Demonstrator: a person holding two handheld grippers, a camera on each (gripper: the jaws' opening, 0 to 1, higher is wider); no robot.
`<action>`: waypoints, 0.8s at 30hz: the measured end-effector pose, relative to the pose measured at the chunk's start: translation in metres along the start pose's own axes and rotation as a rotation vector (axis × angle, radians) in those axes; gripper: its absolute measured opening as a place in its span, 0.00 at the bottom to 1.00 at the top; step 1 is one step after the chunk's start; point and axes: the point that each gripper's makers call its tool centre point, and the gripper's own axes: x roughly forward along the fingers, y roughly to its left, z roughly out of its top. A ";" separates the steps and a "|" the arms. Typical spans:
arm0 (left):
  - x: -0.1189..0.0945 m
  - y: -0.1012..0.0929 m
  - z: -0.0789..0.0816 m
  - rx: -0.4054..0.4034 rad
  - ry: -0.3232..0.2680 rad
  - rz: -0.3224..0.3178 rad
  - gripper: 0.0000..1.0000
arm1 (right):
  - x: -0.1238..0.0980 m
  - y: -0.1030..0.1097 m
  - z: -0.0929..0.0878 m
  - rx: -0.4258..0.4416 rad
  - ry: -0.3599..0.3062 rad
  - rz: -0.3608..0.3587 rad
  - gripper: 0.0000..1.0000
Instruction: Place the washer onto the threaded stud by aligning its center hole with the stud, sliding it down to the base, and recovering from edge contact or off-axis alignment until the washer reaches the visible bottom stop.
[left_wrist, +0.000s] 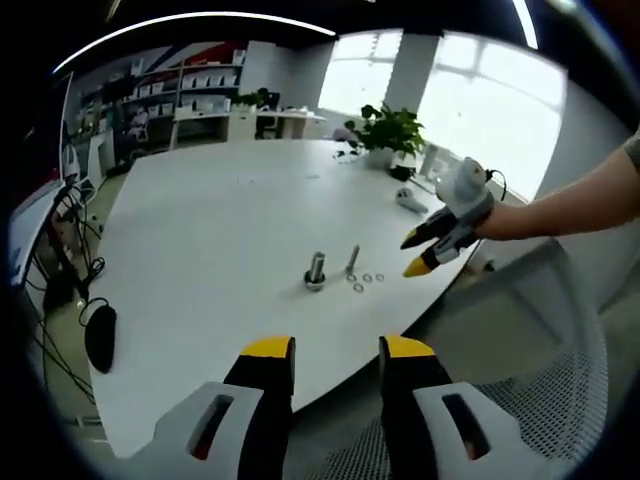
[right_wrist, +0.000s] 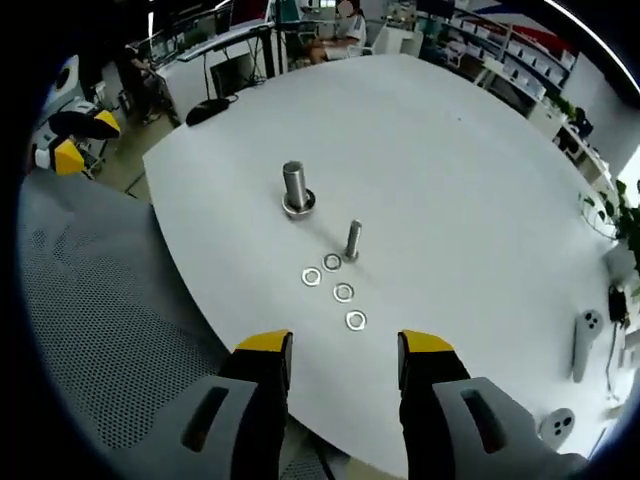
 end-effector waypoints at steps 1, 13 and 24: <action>0.000 0.000 0.000 0.002 -0.002 0.003 0.31 | 0.001 0.000 0.000 0.003 0.004 0.008 0.43; 0.000 0.004 -0.003 -0.009 0.017 0.019 0.31 | 0.038 -0.008 -0.011 -0.048 0.121 0.040 0.29; 0.002 0.002 -0.005 0.028 0.032 0.018 0.31 | 0.053 -0.015 -0.023 -0.080 0.177 0.048 0.27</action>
